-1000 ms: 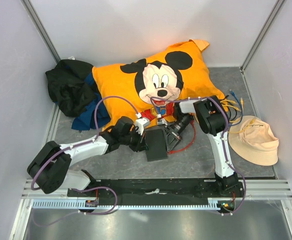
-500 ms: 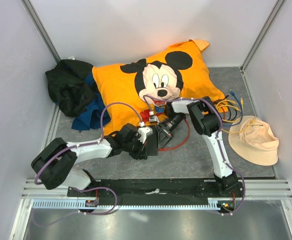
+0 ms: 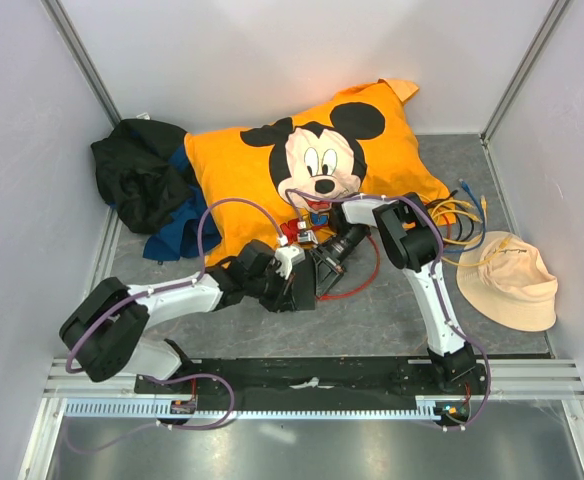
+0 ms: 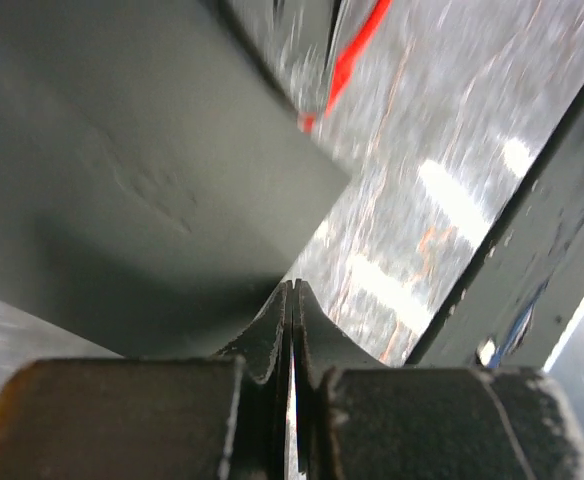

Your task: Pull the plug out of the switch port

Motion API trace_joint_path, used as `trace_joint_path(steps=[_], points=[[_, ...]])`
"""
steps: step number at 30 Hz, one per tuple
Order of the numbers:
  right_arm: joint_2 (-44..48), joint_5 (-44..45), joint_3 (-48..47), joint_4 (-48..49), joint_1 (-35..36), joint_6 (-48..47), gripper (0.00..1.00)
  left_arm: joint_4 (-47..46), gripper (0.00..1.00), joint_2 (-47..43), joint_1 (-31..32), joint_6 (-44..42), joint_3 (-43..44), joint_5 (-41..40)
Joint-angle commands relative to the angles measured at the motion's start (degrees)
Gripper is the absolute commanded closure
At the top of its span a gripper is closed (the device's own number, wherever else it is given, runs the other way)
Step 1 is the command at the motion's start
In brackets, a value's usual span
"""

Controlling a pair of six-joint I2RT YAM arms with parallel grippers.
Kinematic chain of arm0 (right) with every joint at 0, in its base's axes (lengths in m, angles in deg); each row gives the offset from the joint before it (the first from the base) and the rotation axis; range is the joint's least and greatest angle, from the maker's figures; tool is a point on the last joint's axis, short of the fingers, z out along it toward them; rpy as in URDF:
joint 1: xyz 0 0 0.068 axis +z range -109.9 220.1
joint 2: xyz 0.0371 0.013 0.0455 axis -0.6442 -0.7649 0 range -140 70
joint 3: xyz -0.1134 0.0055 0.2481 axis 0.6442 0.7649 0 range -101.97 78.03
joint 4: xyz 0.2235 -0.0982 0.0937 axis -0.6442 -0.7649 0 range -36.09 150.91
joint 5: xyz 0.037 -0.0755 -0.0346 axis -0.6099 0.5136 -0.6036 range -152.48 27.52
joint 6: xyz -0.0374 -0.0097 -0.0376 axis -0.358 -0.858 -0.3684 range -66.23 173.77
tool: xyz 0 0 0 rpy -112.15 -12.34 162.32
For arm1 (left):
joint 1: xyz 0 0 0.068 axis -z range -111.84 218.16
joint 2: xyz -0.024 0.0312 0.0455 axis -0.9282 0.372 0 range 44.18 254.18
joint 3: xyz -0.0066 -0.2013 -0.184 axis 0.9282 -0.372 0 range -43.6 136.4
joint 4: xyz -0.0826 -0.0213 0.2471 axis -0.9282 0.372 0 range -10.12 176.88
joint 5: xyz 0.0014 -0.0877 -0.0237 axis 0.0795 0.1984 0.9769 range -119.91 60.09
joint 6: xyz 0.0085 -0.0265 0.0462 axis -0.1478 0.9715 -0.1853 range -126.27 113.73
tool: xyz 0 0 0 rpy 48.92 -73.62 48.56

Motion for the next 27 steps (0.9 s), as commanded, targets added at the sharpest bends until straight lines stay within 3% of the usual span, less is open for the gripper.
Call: trace_joint_path(steps=[1, 6, 11, 16, 22, 27], points=[[-4.29, 9.79, -1.96, 3.86, 0.20, -4.87, 1.00, -1.55, 0.98, -1.31, -0.57, -2.86, 4.49, -4.27], [-5.52, 3.02, -2.75, 2.89, 0.38, -2.85, 1.00, -4.19, 0.98, 3.00, -1.01, -0.76, 4.93, -7.26], [-5.00, 3.10, -3.63, 2.89, 0.73, -3.72, 1.00, -2.88, 0.98, 6.34, -1.53, 2.83, 3.70, -16.92], [-6.40, 11.97, -8.71, 0.26, 0.73, -7.76, 0.99, -1.73, 0.98, 7.93, -1.89, 2.84, 1.07, -15.71], [-11.85, 25.49, -21.63, -6.77, 0.64, -14.61, 0.99, -1.91, 0.98, 9.95, -1.62, 1.54, 1.86, -16.15], [-13.26, 33.95, -24.37, -8.63, 0.47, -18.31, 1.00, -2.26, 0.98, 10.21, 0.22, -0.05, 1.68, -16.67]])
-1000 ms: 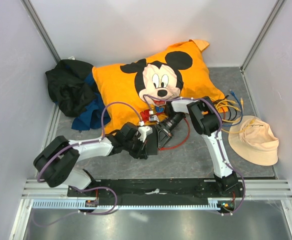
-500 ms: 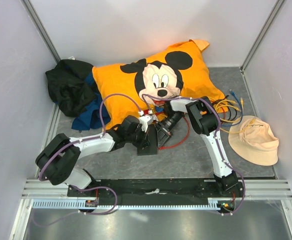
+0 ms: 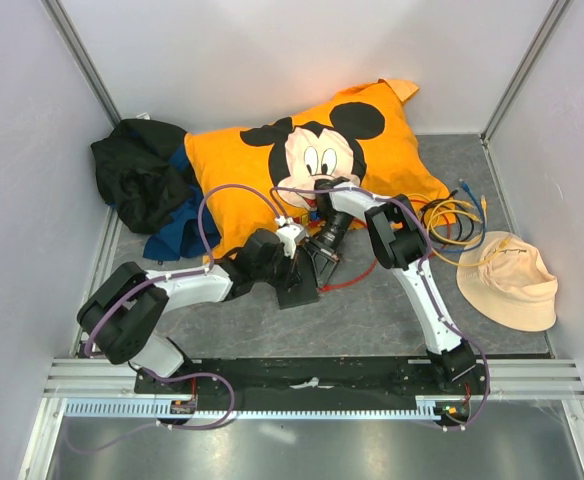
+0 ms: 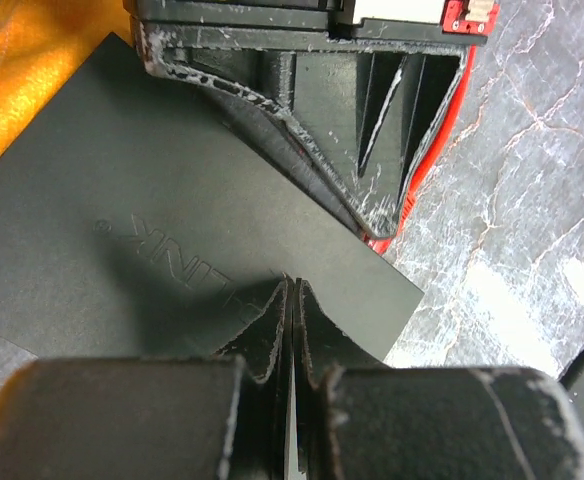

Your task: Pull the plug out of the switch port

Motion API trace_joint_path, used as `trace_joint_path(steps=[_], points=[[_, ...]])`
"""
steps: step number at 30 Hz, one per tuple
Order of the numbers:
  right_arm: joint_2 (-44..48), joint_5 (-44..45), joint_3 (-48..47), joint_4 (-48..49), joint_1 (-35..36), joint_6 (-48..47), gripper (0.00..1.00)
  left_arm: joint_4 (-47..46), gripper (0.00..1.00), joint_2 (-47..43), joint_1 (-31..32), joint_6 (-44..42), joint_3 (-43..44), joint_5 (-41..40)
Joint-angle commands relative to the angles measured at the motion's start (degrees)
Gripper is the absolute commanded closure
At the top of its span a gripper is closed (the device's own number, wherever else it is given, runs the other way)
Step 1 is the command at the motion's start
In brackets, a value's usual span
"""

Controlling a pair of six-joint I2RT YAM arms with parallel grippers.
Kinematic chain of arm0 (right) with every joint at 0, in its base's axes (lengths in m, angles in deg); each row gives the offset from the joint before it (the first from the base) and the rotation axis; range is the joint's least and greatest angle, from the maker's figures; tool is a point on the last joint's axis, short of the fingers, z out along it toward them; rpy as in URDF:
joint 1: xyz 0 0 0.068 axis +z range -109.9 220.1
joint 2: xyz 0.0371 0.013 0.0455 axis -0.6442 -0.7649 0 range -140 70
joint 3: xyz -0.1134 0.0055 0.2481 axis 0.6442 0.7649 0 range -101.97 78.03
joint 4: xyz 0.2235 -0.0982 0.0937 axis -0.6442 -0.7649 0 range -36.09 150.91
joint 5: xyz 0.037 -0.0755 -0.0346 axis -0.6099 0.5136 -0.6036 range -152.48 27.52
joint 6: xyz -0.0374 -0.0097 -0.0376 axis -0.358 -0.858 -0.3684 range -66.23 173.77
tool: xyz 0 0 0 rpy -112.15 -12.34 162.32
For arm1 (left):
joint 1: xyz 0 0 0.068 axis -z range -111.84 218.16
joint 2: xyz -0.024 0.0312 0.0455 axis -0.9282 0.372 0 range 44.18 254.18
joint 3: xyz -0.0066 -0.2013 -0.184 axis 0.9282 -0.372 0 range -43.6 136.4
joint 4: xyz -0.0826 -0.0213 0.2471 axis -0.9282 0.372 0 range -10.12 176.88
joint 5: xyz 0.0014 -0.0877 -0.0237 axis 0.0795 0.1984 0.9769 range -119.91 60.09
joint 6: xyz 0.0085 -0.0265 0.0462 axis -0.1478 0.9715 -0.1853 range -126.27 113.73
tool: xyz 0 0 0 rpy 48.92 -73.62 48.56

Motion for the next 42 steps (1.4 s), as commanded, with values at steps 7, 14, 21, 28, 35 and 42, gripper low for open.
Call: trace_joint_path(steps=[7, 14, 21, 28, 35, 42], points=[[-3.44, 29.92, -2.95, 8.09, -1.88, -12.16, 0.99, 9.06, 0.98, 4.53, 2.63, -2.46, -2.19, -5.57], [-1.51, 31.25, -2.70, 8.09, -4.60, -12.87, 1.00, 8.97, 0.98, 4.62, 2.63, -2.63, -2.10, -5.23], [12.62, 25.36, 3.63, 8.01, -4.69, -12.70, 0.99, 7.13, 0.98, 3.57, 2.55, -3.07, -2.89, -4.52], [26.78, 16.84, -1.28, 8.01, -5.75, -7.25, 0.99, 3.53, 0.98, 2.60, 2.37, -4.12, -4.82, -3.64], [34.96, 19.73, -6.91, 8.01, -6.97, -0.92, 1.00, 1.50, 0.98, 4.54, 2.02, -5.97, -4.47, -2.76], [36.20, 18.50, -12.79, 8.01, -17.59, 3.04, 1.00, 0.27, 0.98, 3.22, 2.02, -6.06, -5.70, -2.06]])
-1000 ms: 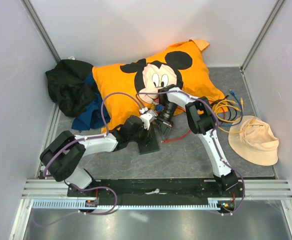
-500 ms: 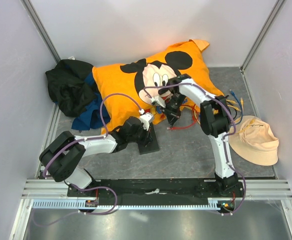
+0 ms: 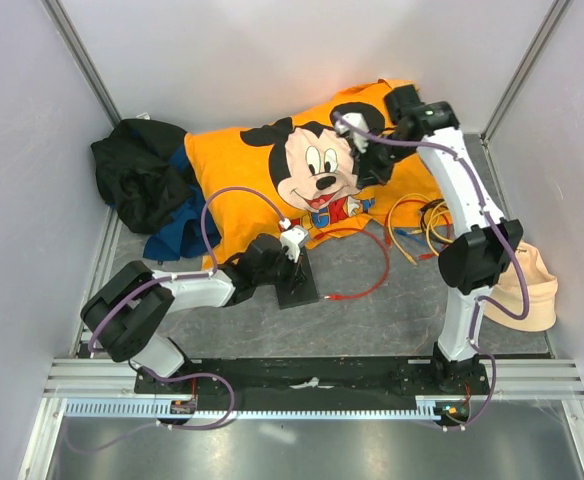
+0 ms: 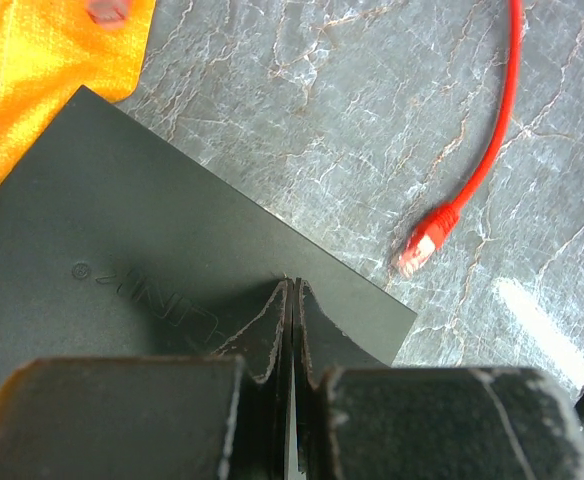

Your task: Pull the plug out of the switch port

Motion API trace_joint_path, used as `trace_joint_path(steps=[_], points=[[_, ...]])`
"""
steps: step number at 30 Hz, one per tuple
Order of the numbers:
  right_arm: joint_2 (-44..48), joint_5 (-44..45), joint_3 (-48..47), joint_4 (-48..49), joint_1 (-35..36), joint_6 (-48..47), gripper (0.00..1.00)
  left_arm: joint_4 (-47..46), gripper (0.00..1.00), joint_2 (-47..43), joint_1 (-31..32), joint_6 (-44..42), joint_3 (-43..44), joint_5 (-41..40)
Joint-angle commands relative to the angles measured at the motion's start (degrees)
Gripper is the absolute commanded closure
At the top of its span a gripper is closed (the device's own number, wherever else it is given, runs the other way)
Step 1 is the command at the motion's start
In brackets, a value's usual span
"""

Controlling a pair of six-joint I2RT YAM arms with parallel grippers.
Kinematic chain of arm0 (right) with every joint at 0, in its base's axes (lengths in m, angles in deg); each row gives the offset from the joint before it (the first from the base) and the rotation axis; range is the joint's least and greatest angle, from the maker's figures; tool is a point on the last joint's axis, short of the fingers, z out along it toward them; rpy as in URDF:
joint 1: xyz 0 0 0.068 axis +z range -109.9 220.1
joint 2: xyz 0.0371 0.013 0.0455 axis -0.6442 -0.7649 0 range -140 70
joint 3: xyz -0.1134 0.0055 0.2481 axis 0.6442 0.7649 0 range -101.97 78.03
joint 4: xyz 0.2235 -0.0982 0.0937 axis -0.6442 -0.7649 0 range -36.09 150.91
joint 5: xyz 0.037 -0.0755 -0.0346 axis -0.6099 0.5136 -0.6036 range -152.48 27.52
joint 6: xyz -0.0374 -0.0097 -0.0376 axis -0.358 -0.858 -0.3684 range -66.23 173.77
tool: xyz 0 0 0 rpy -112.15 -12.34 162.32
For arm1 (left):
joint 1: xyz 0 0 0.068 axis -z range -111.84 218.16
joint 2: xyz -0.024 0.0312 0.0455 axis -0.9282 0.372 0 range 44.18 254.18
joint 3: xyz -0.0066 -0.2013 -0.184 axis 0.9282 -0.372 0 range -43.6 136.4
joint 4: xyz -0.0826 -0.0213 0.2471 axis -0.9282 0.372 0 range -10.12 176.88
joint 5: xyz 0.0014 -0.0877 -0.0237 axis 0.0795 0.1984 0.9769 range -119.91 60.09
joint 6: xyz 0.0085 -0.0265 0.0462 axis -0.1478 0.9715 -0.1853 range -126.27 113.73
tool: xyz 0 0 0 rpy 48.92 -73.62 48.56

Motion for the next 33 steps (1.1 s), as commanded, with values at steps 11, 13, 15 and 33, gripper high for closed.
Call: trace_joint_path(steps=[11, 13, 15, 33], points=[[4.81, -0.27, 13.01, -0.63, -10.40, 4.22, 0.98, 7.74, 0.98, 1.36, 0.01, -3.42, -4.17, -0.27], [7.26, -0.28, 20.13, 2.97, -10.31, 4.49, 0.98, 7.74, 0.98, 1.36, 0.01, -3.50, -4.17, -0.18], [8.50, 0.16, 25.22, 5.08, -9.61, 4.05, 0.90, 7.66, 0.98, 1.27, 0.01, -3.50, -4.26, -0.26], [20.46, 4.02, 62.24, 30.22, 11.13, 0.19, 0.32, 7.30, 0.98, 1.36, 0.01, -3.77, -4.52, 0.61]])
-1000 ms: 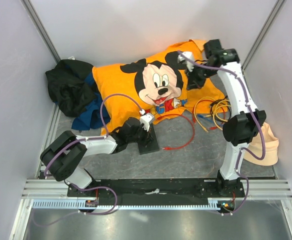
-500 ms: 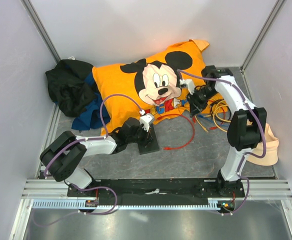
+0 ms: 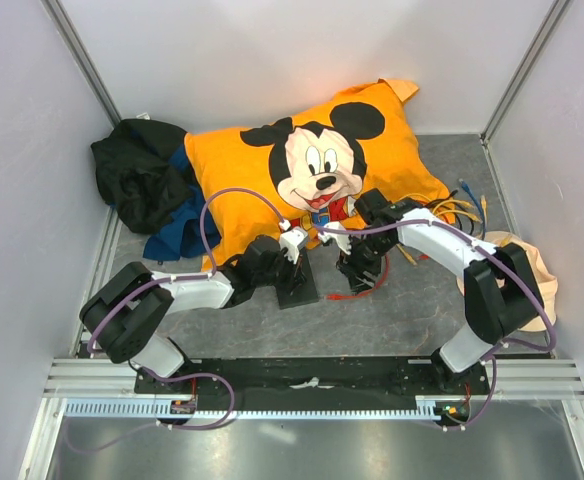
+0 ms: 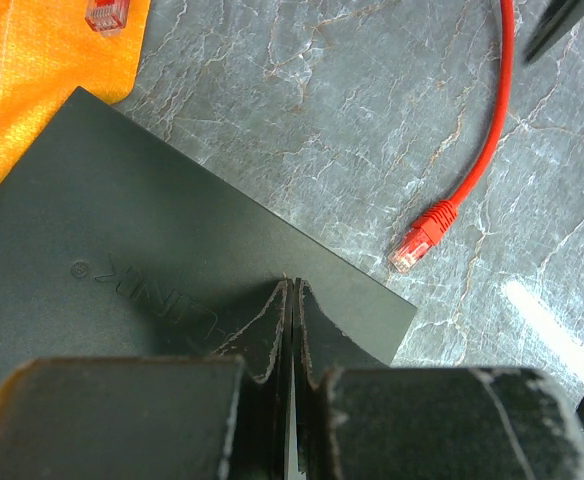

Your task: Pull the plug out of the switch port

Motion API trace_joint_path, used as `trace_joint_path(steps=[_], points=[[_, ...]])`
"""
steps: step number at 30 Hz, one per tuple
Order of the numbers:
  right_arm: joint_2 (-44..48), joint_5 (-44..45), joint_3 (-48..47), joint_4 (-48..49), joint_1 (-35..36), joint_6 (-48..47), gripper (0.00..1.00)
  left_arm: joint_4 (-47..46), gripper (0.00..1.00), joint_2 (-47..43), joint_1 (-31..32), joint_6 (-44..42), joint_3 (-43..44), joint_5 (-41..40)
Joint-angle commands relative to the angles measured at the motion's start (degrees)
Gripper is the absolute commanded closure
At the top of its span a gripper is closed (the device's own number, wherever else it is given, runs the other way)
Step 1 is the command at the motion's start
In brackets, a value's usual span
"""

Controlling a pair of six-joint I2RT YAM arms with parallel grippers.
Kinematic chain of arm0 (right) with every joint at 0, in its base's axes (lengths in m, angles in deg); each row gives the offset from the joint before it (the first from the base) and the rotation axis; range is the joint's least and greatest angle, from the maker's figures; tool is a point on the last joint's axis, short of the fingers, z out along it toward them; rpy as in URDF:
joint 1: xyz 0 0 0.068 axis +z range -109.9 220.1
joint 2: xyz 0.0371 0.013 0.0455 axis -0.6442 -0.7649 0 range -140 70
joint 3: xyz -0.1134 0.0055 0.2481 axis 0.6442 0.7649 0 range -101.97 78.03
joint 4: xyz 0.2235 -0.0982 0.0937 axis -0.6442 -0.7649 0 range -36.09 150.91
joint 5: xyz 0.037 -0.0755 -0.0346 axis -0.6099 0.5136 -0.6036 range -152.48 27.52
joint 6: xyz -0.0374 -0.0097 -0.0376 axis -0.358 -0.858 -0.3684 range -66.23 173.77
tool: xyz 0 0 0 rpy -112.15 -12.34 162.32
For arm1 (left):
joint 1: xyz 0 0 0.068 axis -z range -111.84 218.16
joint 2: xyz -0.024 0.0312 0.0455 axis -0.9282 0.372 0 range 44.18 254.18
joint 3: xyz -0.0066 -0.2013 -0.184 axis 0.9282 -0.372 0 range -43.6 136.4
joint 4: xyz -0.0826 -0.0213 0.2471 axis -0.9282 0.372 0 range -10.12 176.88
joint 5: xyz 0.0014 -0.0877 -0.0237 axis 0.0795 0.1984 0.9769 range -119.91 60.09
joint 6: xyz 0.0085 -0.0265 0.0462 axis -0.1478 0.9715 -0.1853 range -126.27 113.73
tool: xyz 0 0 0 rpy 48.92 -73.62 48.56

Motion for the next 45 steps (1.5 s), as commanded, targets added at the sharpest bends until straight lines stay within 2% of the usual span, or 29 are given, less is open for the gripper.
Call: trace_joint_path(steps=[1, 12, 14, 18, 22, 24, 28, 33, 36, 42, 45], points=[[-0.41, 3.02, 4.11, 7.52, 1.08, -3.64, 0.32, 9.14, 0.98, 1.86, 0.03, -2.65, -3.17, 0.05], [-2.17, 11.45, 11.23, 15.52, 6.35, -9.26, 0.34, 8.88, 0.98, 1.16, -0.24, -2.57, -3.61, 0.13], [-2.17, 13.48, 12.99, 17.18, 7.40, -9.71, 0.44, 8.88, 0.98, 1.24, -0.24, -2.57, -3.61, 0.22], [-1.74, 16.91, 12.82, 17.89, 7.41, -8.66, 0.86, 8.88, 0.98, 1.07, -0.24, -2.57, -3.61, 0.22], [5.90, 21.56, 8.10, 13.70, 6.45, -8.91, 1.00, 8.96, 0.98, 0.89, -0.41, -2.48, -3.61, 0.13], [10.82, 22.54, 5.10, 10.18, 4.52, -9.62, 1.00, 8.96, 0.98, 1.07, -0.41, -2.48, -3.52, 0.22], [17.77, 22.01, -3.32, 3.24, -6.27, -11.29, 0.99, 8.44, 0.98, 1.95, -0.41, -2.74, -3.52, 0.83], [21.64, 23.76, -11.07, 1.81, -15.43, -14.89, 0.99, 8.52, 0.98, 3.61, -0.41, -2.92, -2.82, 1.19], [20.86, 26.66, -13.10, 3.83, -20.00, -15.16, 1.00, 8.61, 0.98, 4.49, -0.41, -3.09, -2.47, 1.36], [16.64, 30.53, -11.17, 14.54, -29.84, -10.34, 1.00, 9.05, 0.98, 3.71, -0.41, -3.00, -2.38, 1.36], [14.27, 28.78, -13.10, 17.98, -34.68, -7.25, 1.00, 9.23, 0.98, 3.27, -0.41, -2.92, -2.64, 1.54]])
